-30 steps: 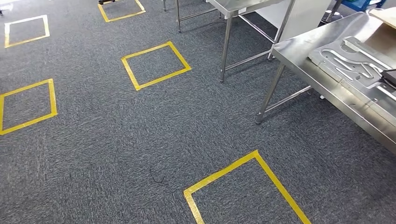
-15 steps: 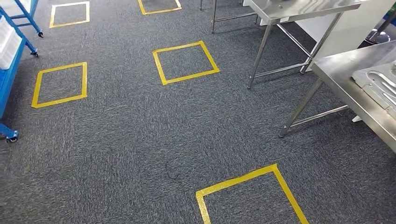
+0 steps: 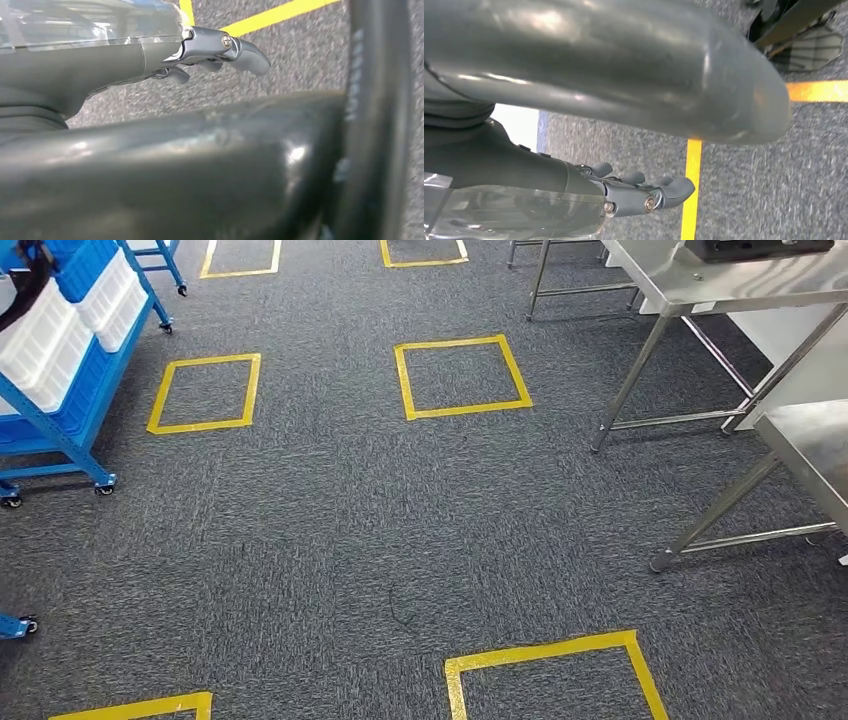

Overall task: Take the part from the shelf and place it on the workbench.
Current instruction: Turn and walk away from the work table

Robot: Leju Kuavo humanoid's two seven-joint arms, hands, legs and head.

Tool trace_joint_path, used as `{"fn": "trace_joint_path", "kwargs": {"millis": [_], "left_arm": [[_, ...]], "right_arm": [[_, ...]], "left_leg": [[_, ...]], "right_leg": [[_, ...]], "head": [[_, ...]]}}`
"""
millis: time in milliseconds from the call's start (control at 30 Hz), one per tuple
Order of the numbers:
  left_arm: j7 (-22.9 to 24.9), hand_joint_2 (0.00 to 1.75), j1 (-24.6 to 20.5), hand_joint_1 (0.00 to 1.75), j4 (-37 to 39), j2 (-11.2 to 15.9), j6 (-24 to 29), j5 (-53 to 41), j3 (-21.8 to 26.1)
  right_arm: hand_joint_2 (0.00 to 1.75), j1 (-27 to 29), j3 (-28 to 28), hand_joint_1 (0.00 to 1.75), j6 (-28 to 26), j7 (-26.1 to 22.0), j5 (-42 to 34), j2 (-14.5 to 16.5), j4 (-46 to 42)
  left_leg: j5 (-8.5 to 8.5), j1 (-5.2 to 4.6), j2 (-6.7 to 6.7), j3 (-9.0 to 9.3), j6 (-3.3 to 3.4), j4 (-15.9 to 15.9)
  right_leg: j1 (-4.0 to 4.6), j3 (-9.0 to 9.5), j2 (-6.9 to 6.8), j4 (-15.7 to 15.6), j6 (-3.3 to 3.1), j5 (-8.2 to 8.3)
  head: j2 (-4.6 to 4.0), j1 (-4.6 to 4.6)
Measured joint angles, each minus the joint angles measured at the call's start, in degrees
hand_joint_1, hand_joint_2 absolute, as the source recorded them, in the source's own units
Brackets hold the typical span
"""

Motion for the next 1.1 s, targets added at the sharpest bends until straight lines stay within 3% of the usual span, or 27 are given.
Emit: {"fn": "trace_joint_path", "kwargs": {"millis": [33,100,167,200,233,300,367,400,467,533,567,633,667,700,733,767,833,900,967,1000,1033,1100], "left_arm": [[0.05,0.0,0.0,0.0,0.01,-0.02,0.0,0.01,0.04],[0.13,0.0,-0.22,0.0,0.02,-0.04,0.0,0.02,0.11],[0.04,0.0,-0.38,0.0,0.02,-0.03,-0.03,0.01,0.17],[-0.07,0.0,-0.31,0.0,0.02,-0.03,-0.07,-0.02,0.19],[-0.26,0.0,-0.19,0.0,0.02,-0.03,-0.1,-0.05,0.2],[-0.65,0.0,-0.02,0.0,0.02,-0.04,-0.15,-0.09,0.2],[-0.91,0.0,-0.1,0.0,0.02,-0.09,-0.15,-0.11,0.2],[-0.99,0.0,-0.1,0.0,0.02,-0.11,-0.15,-0.11,0.21],[-1.01,0.0,0.08,0.0,0.02,-0.11,-0.14,-0.13,0.23],[-0.99,0.0,0.25,0.0,0.02,-0.13,-0.14,-0.13,0.26],[-0.98,0.0,0.2,0.0,0.02,-0.14,-0.14,-0.13,0.27],[-0.98,0.0,0.02,0.0,0.02,-0.15,-0.14,-0.13,0.29],[-1.0,0.0,-0.04,0.0,0.02,-0.14,-0.16,-0.13,0.3],[-1.06,0.0,-0.06,0.0,0.02,-0.14,-0.22,-0.14,0.31],[-1.16,0.0,-0.05,0.0,0.02,-0.14,-0.32,-0.16,0.32],[-1.31,0.0,-0.05,0.0,0.02,-0.16,-0.41,-0.19,0.32],[-1.6,0.0,-0.07,0.0,0.02,-0.28,-0.53,-0.3,0.33],[-1.78,0.0,-0.09,0.0,0.03,-0.45,-0.55,-0.47,0.33],[-1.9,0.0,0.06,0.0,0.04,-0.54,-0.54,-0.61,0.34],[-1.99,0.0,0.21,0.0,0.04,-0.58,-0.54,-0.68,0.35],[-2.09,0.0,0.31,0.0,0.04,-0.64,-0.53,-0.74,0.35],[-2.43,0.0,0.23,0.0,0.04,-0.74,-0.51,-0.92,0.35]], "right_arm": [[0.0,0.07,0.01,0.0,0.01,-0.04,0.05,0.0,0.0],[0.0,0.33,0.02,0.0,0.08,-0.11,0.13,0.0,0.0],[0.0,0.42,0.02,0.0,0.15,-0.13,0.15,0.0,0.0],[0.0,0.4,0.02,0.0,0.17,-0.12,0.15,0.0,0.0],[0.0,0.38,0.02,0.0,0.18,-0.11,0.15,0.01,0.01],[0.0,0.37,0.02,0.0,0.18,-0.03,0.15,0.06,0.01],[0.0,0.35,0.01,0.0,0.18,0.12,0.15,0.1,0.01],[0.0,0.29,0.01,0.0,0.18,0.18,0.16,0.1,0.01],[0.0,-0.04,0.01,0.0,0.18,0.26,0.19,0.12,0.0],[0.0,-0.24,0.02,0.0,0.18,0.34,0.23,0.14,0.0],[0.0,-0.23,0.02,0.0,0.18,0.38,0.25,0.15,0.01],[0.0,-0.1,0.02,0.0,0.18,0.42,0.28,0.15,0.02],[0.0,-0.04,0.02,0.0,0.18,0.42,0.29,0.15,0.04],[0.0,0.0,0.02,0.0,0.18,0.42,0.3,0.15,0.05],[0.0,0.04,0.02,0.0,0.18,0.42,0.31,0.15,0.06],[0.0,0.08,0.02,0.0,0.18,0.42,0.31,0.15,0.07],[0.0,0.17,0.01,0.0,0.18,0.42,0.31,0.15,0.07],[0.0,0.16,0.01,0.0,0.18,0.42,0.32,0.14,0.07],[0.0,-0.02,0.02,0.0,0.19,0.44,0.36,0.14,0.07],[0.0,-0.09,0.01,0.0,0.2,0.48,0.38,0.17,0.07],[0.0,-0.09,0.01,0.0,0.21,0.51,0.4,0.21,0.07],[0.0,0.08,-0.01,0.0,0.21,0.6,0.42,0.29,0.07]], "left_leg": [[-0.91,-0.04,1.52,-0.57,-0.26,1.38],[-4.3,0.06,4.76,-3.42,-0.77,7.37],[-7.04,0.43,5.58,-6.85,-1.33,14.04],[-6.97,0.62,5.78,-7.43,-1.58,15.16],[-5.81,0.8,6.03,-6.82,-1.78,13.99],[-2.14,1.04,7.86,-3.05,-1.98,6.85],[-0.16,0.88,9.64,-0.16,-1.49,1.29],[-0.07,0.7,9.97,0.23,-1.09,0.39],[-0.02,0.47,8.78,0.13,-0.2,0.22],[0.23,0.54,7.62,0.39,0.6,-0.29],[0.38,0.63,7.07,0.58,0.96,-0.53],[0.46,0.46,5.89,0.5,1.45,-0.61],[0.45,0.32,5.17,0.47,1.57,-0.6],[0.43,0.18,4.39,0.53,1.65,-0.58],[0.4,0.07,3.56,0.64,1.66,-0.56],[0.37,-0.01,2.71,0.8,1.62,-0.53],[0.22,-0.11,1.21,0.9,1.39,-0.35],[0.15,-0.03,-0.04,0.59,0.84,-0.22],[0.27,0.16,-1.24,0.25,0.07,-0.41],[0.18,0.21,-1.01,0.15,-0.22,-0.24],[-0.39,0.17,0.08,-0.21,-0.45,0.59],[-3.35,0.13,3.51,-2.48,-0.77,5.61]], "right_leg": [[-0.11,0.39,-0.79,-0.47,-0.35,0.11],[-0.06,0.88,-2.44,-0.9,-0.82,0.02],[0.04,0.99,-4.18,-0.81,-0.92,-0.28],[0.04,1.07,-4.97,-0.74,-0.84,-0.46],[0.0,1.22,-5.69,-0.65,-0.69,-0.67],[-0.06,1.69,-7.01,-0.4,-0.18,-1.21],[0.18,2.12,-8.19,-0.09,0.53,-1.84],[0.32,2.26,-8.67,-0.04,0.86,-2.04],[0.27,2.62,-9.5,-0.15,1.53,-2.27],[-0.1,2.38,-7.78,1.25,2.14,-3.58],[-0.23,1.3,-6.15,3.65,2.28,-5.11],[-0.31,-2.67,-3.33,11.29,2.19,-8.75],[-0.28,-4.63,-2.9,14.69,2.11,-9.8],[-0.28,-5.85,-2.74,16.41,2.01,-9.7],[-0.28,-6.03,-2.6,15.92,1.85,-8.38],[-0.26,-5.21,-2.26,13.34,1.62,-6.13],[-0.2,-2.39,0.16,5.76,0.96,-1.71],[-0.02,-0.88,1.98,1.57,0.48,-0.26],[0.13,-0.63,1.25,0.96,0.18,-0.35],[0.08,-0.38,0.55,0.59,-0.08,-0.22],[0.0,-0.07,-0.14,0.14,-0.38,-0.08],[-0.03,0.44,-1.82,-0.52,-0.91,0.04]], "head": [[0.0,-0.01],[0.0,-0.01],[0.0,-0.01],[0.0,-0.01],[0.0,-0.01],[0.0,0.0],[0.0,0.01],[0.0,0.01],[0.0,-0.01],[0.0,0.0],[0.0,0.01],[0.0,0.01],[0.0,0.01],[0.0,0.0],[0.0,0.0],[0.0,0.0],[0.0,0.01],[0.0,0.01],[0.0,0.0],[0.0,0.0],[0.0,-0.01],[0.0,-0.01]]}}
